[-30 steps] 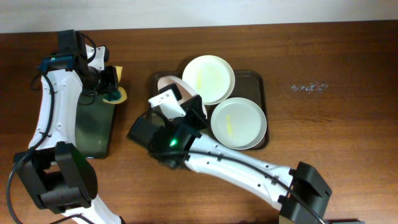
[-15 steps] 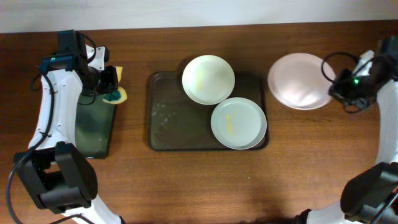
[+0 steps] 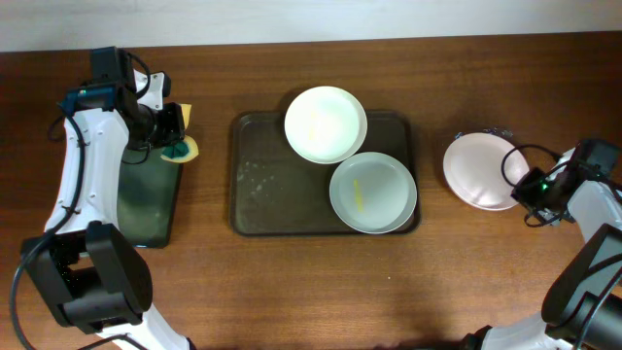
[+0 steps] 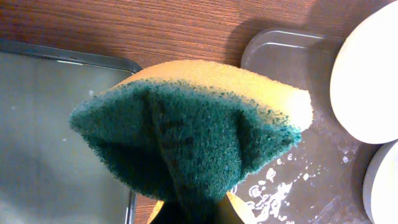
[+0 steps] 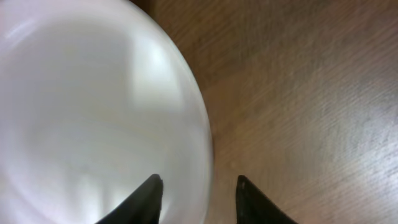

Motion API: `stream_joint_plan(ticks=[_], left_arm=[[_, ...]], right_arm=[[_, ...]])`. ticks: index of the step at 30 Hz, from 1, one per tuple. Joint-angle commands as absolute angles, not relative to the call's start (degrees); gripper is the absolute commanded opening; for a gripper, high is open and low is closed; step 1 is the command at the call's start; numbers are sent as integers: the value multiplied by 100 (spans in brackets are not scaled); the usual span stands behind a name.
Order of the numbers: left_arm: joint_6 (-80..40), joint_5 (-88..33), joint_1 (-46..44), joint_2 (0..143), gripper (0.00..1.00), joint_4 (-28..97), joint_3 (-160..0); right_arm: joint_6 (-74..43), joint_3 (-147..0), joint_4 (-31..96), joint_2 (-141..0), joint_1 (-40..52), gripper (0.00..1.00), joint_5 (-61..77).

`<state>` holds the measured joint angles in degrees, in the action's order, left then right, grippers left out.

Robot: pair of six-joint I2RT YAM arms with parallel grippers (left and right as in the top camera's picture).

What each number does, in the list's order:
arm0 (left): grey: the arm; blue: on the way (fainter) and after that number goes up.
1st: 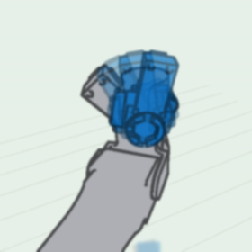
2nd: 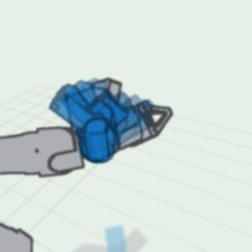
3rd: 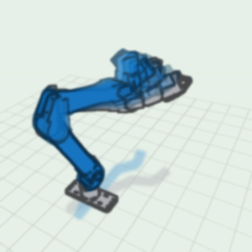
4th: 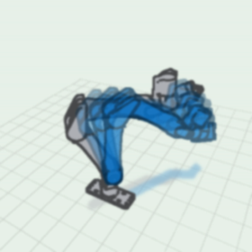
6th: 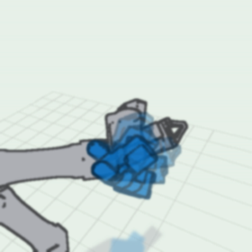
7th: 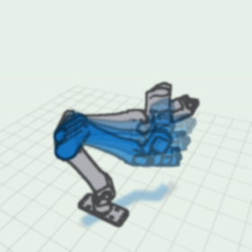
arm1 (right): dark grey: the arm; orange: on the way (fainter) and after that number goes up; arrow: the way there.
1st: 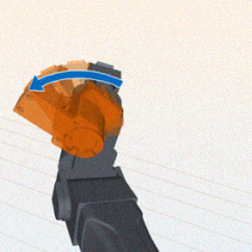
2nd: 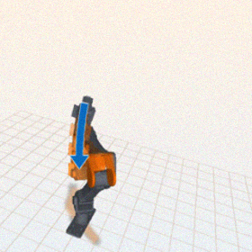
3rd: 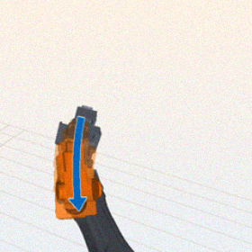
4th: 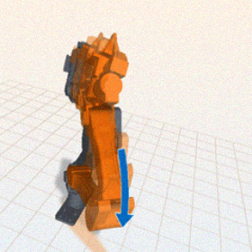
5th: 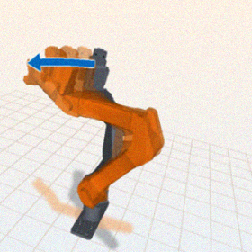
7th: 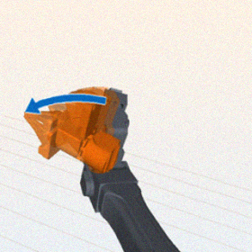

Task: Clean dirty plates on tray and stack at the side
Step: 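Lift the scrubbed plate with the right gripper and place it right of the tray, then grip the rim of the next plate on the tray with the right gripper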

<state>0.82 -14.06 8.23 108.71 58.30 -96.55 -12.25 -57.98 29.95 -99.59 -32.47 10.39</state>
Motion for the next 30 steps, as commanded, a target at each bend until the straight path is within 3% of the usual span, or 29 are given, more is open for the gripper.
stream_joint_plan(ticks=[1, 5, 8, 11, 14, 16, 20, 25, 30], left_arm=[[43, -1411, 825, 10777, 0, 5815, -9754], [91, -1184, 550, 10777, 0, 5798, -9754], [91, -895, 202, 10777, 0, 5782, -9754], [86, -895, -16, 10777, 0, 5771, -9754], [86, -897, -49, 10777, 0, 5776, -9754], [86, -897, -49, 10777, 0, 5778, -9754], [86, -897, -49, 10777, 0, 5776, -9754], [86, -897, -49, 10777, 0, 5778, -9754], [86, -895, -75, 10777, 0, 5778, -9754]], right_arm=[[-1221, -6635, 4239, -9789, -3221, 42, 1527], [-609, -8501, 6565, -9570, -2738, 42, 1933], [-43, -8289, 7054, -9605, -1712, 42, 1929], [-23, -7467, 6427, -9605, -722, 42, 1686], [-242, -6420, 4947, -9629, 226, 41, 1288], [-454, -6007, 4327, -9686, 569, 34, 993], [-1441, -5551, 3868, -9690, 615, 32, 655], [-1813, -5323, 3660, -9690, 683, 31, 703], [-2456, -5022, 3527, -9692, 954, 20, 679]])
